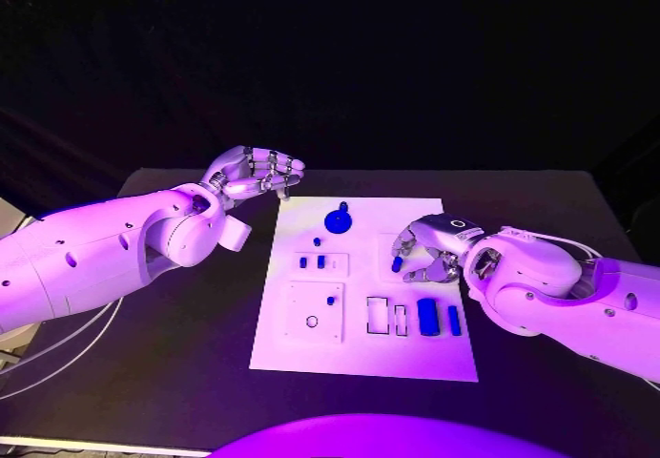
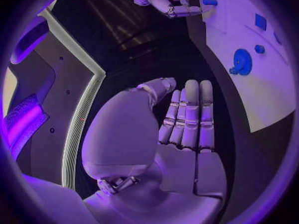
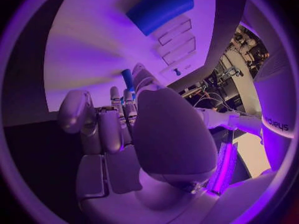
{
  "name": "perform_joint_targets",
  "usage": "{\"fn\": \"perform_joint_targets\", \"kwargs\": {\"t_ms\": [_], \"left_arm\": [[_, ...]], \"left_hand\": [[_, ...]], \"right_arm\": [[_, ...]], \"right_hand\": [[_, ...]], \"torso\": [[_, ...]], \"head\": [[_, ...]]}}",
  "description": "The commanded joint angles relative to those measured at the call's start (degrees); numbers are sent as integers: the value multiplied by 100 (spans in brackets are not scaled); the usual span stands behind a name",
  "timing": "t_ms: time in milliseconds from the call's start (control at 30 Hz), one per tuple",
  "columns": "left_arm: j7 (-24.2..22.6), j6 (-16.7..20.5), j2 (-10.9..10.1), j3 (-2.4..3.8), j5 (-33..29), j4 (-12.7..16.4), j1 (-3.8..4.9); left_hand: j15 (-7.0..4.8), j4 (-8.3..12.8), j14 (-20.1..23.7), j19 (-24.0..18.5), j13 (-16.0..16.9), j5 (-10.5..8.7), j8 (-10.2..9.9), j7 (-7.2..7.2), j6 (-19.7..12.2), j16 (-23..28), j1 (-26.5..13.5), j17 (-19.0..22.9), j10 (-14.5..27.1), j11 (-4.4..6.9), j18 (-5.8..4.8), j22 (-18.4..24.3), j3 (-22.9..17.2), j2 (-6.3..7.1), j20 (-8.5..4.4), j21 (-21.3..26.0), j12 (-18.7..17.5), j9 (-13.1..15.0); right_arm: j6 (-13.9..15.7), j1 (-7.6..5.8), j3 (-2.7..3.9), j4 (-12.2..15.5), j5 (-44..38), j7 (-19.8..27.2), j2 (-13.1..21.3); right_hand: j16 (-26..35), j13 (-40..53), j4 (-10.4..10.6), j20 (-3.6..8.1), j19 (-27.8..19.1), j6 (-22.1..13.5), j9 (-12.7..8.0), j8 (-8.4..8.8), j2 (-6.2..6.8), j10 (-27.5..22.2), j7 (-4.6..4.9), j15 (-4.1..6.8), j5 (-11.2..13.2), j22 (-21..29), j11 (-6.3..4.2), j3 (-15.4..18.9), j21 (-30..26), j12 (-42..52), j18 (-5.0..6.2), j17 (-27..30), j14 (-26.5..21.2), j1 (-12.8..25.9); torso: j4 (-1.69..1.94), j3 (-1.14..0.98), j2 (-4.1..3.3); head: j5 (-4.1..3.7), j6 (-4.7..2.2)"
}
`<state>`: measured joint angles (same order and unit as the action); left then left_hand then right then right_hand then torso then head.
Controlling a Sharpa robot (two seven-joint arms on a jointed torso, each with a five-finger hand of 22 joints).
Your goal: Assemble the parts on the task board
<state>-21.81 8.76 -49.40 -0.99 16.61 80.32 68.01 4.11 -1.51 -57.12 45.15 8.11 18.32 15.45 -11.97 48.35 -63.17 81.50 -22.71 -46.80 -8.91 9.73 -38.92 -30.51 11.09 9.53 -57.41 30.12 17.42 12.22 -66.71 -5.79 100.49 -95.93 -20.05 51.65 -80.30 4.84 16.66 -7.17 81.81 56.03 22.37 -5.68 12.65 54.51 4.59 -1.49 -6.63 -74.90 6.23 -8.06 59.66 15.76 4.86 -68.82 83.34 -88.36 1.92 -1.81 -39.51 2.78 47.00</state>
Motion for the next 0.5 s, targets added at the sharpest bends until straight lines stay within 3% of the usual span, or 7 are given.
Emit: {"fn": "perform_joint_targets", "kwargs": {"t_ms": [33, 367, 500], "left_arm": [[-42, -81, 4, 4, -35, 9, -1], [-37, -81, 5, 4, -35, -4, -1], [-36, -80, 4, 4, -35, -5, -1]], "left_hand": [[14, 9, 36, -31, -8, 14, 20, -28, -28, 33, -16, 6, 39, 9, 79, 8, 37, -38, 10, 29, 26, -8], [16, 9, 38, -32, -8, 15, 26, -29, -33, 32, -19, 7, 48, 8, 80, 11, 42, -44, 12, 33, 35, -8], [16, 9, 38, -32, -8, 15, 26, -29, -33, 32, -19, 7, 48, 8, 80, 11, 42, -44, 12, 33, 35, -8]], "right_arm": [[-14, 1, -5, -37, 87, 77, -36], [144, 15, -20, -100, 150, 128, -122], [126, 21, -27, -141, 148, 119, -151]], "right_hand": [[-101, -2, 9, 52, 148, 75, -22, 22, -113, 175, 32, 56, 24, -618, -69, -59, 321, 94, -24, -171, 131, 188], [-202, -25, -5, 136, 288, 141, -66, 48, -187, 492, 38, 138, 30, -733, -153, -255, 653, 93, -81, -379, 269, 214], [-222, -55, -12, 179, 333, 230, -80, 39, -233, 745, 66, 172, -48, -779, -187, -545, 768, -23, -103, -432, 313, 99]], "torso": [[5, -1, 1], [5, -2, 0], [-2, 1, 2]], "head": [[2, 2], [17, 30], [20, 34]]}}
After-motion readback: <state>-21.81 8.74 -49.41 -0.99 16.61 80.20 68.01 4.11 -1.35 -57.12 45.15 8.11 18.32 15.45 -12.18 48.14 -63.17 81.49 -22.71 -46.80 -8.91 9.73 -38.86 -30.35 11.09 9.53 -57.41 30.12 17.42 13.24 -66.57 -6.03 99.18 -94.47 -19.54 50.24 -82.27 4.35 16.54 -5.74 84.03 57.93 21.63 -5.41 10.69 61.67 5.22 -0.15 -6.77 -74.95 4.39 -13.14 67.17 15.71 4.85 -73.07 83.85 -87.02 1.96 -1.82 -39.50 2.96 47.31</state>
